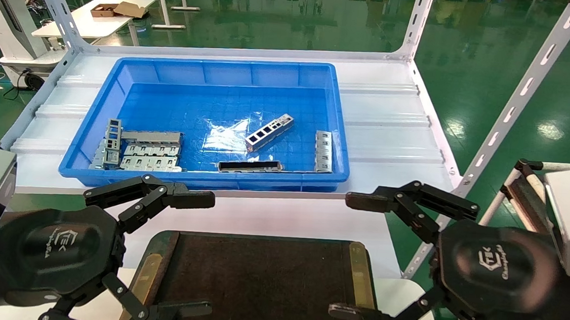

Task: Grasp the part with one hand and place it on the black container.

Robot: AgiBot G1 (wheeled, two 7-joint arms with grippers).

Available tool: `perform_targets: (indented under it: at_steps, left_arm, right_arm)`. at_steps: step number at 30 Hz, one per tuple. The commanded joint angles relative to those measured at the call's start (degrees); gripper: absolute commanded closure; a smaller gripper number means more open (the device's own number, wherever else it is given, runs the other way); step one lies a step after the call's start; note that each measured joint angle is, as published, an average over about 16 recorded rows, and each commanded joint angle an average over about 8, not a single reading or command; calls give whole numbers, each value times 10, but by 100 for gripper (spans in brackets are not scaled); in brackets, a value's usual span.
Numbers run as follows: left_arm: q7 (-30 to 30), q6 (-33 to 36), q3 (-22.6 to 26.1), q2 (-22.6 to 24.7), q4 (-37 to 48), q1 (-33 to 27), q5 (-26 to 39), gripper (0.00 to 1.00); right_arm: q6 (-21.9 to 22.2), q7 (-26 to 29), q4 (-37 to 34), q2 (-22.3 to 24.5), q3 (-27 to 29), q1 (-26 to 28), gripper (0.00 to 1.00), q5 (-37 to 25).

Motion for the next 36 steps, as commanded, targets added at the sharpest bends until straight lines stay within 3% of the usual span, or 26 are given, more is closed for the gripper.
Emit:
perform_targets:
  at_steps: [1, 28, 36]
  left_arm:
    - [0, 0, 0, 0, 0, 0, 0, 0]
    - [-1, -3, 0, 0, 1, -1, 2, 0]
    - [-16, -48, 4, 6, -6, -10, 27, 0]
  right_arm:
    - [0, 0, 0, 0, 0, 0, 0, 0]
    - [0, 0, 0, 0, 0, 0, 0, 0]
    - [0, 0, 0, 0, 0, 0, 0, 0]
